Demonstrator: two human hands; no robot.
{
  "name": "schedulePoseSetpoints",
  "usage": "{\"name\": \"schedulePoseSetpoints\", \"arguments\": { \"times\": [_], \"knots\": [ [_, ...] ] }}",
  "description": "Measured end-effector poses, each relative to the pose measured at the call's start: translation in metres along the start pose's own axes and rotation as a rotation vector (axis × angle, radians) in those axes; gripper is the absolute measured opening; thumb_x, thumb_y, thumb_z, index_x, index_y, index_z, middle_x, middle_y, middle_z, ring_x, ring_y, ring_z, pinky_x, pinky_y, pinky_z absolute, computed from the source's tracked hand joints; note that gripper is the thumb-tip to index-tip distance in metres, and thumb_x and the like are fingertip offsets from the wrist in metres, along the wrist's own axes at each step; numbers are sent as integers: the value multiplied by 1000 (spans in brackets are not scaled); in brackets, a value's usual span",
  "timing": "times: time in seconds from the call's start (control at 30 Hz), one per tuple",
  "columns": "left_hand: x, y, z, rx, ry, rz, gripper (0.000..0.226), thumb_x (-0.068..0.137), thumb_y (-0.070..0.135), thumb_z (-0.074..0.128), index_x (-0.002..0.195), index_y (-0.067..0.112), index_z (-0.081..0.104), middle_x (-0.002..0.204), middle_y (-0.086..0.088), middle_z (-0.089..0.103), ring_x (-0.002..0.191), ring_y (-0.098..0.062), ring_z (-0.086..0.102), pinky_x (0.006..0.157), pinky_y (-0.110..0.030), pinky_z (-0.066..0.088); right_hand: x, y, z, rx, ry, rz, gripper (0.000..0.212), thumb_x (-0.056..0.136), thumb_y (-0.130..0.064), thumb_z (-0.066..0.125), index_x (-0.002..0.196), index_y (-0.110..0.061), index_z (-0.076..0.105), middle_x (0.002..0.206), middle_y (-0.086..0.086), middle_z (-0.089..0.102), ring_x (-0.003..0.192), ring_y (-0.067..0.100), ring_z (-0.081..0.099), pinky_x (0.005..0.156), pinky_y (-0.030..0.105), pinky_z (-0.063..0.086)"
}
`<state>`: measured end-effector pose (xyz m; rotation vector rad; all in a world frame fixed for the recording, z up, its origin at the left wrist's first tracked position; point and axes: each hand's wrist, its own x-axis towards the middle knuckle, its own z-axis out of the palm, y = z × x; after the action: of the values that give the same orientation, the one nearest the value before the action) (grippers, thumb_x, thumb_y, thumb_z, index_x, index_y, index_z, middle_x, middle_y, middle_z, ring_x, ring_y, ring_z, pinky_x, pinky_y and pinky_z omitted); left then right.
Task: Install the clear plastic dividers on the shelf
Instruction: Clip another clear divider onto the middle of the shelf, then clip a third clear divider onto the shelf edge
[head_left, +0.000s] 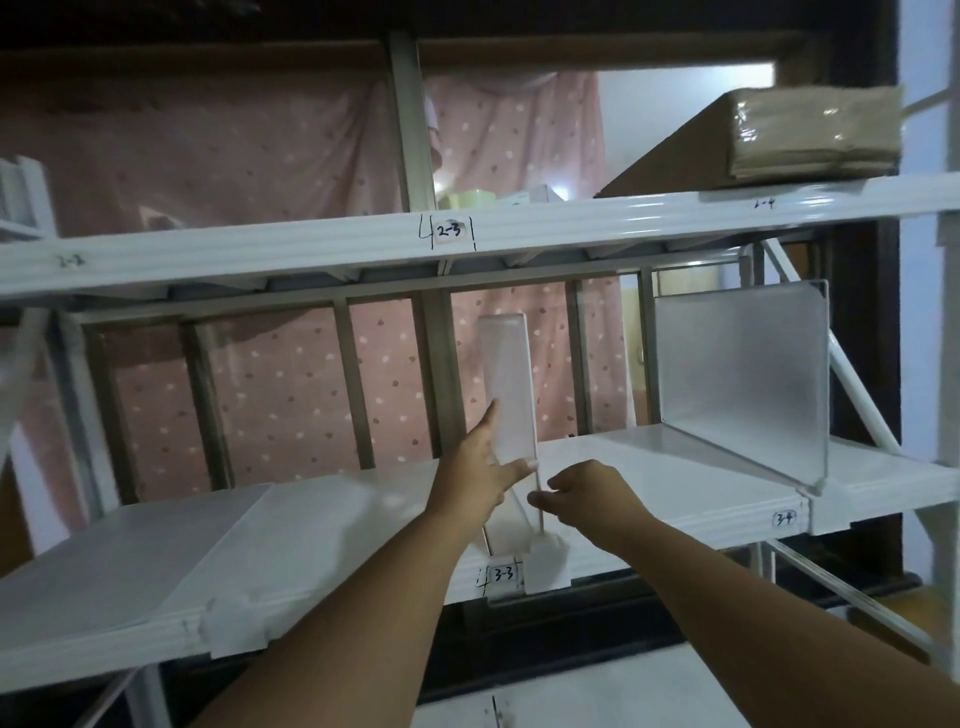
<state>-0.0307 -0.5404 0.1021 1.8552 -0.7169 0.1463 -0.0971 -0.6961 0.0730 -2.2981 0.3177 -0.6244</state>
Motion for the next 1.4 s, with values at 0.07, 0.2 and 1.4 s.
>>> {"name": "schedulePoseSetpoints", "arguments": {
  "times": [0.07, 0.2, 1.4],
  "knots": [
    [-5, -5, -18, 106, 21, 15, 97, 84, 42, 86, 163, 41, 30, 167, -5, 44, 149, -28, 47, 113, -48, 51, -9, -8, -3, -144, 52, -38, 58, 80, -59, 72, 103, -5, 72, 99, 8, 75, 80, 20, 65, 64, 26, 46],
    [-12, -11, -64, 293, 1, -11, 95, 83, 63, 78, 162, 28, 38, 168, -5, 42, 153, -30, 41, 123, -45, 37, -25, -31, -2, -255, 108, -121, 66, 82, -67, 61, 122, -15, 66, 115, 2, 72, 85, 12, 60, 74, 22, 44],
    [-257, -184, -430, 604, 541, -749, 55, 97, 50, 67, 144, 24, 58, 130, -2, 71, 101, -15, 69, 85, -34, 59, -46, -329, 370, -320, -596, -783, 57, 87, -56, 64, 121, -10, 65, 118, 7, 67, 104, 22, 63, 89, 33, 52]
  ]
}}
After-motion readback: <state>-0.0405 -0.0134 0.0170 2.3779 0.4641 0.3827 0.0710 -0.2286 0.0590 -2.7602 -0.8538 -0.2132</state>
